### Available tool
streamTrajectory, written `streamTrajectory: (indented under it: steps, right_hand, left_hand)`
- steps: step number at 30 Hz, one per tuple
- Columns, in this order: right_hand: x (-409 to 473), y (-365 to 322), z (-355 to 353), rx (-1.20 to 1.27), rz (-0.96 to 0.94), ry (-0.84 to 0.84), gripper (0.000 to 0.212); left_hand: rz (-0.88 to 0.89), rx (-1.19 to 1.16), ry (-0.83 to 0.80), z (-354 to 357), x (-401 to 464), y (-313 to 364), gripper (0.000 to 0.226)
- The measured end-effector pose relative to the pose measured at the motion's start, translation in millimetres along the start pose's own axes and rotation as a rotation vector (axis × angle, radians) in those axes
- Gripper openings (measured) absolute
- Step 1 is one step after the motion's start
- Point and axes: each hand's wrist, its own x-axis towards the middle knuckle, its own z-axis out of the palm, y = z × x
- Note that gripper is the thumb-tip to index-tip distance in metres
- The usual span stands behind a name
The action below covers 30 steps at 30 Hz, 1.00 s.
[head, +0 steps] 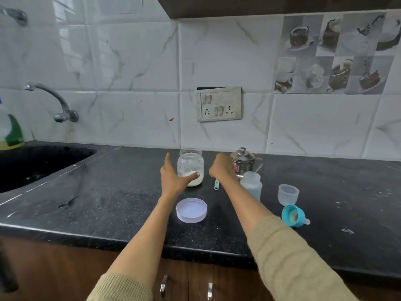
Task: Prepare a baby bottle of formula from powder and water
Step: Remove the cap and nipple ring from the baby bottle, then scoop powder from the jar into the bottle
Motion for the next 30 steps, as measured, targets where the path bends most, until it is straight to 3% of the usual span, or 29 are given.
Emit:
streamTrajectory:
  steps: [7,11,13,17,23,30]
  right_hand:
    - [14,18,39,-0.028,0.253,0.01,0.037]
    - [18,21,49,-0.047,0.266,0.057,0.038]
    - [17,20,51,-0.092,0.261,0.059,0.035]
    - [16,21,52,-0.158,0.28,0.016,0.035]
    - [16,22,48,-0.157,0.287,0.014,0.037]
    - [18,1,33,0.072,0.184,0.141,0.035]
  left_hand:
    - [-0.121,0.027,-0.061,14,28,-23,0.13]
    - [-0.136,0.012,-0.099,21,35,-28,0.132]
    - [-0.129,0.028,-0.11,23,36,-30,0.125]
    - [-0.091,0.061,-0.094,24,36,-32,0.089]
    - [-0.093,0.037,-0.08,22,33,-29,0.089]
    - [-0.058,0.048,-0.041,21,31,-29,0.08]
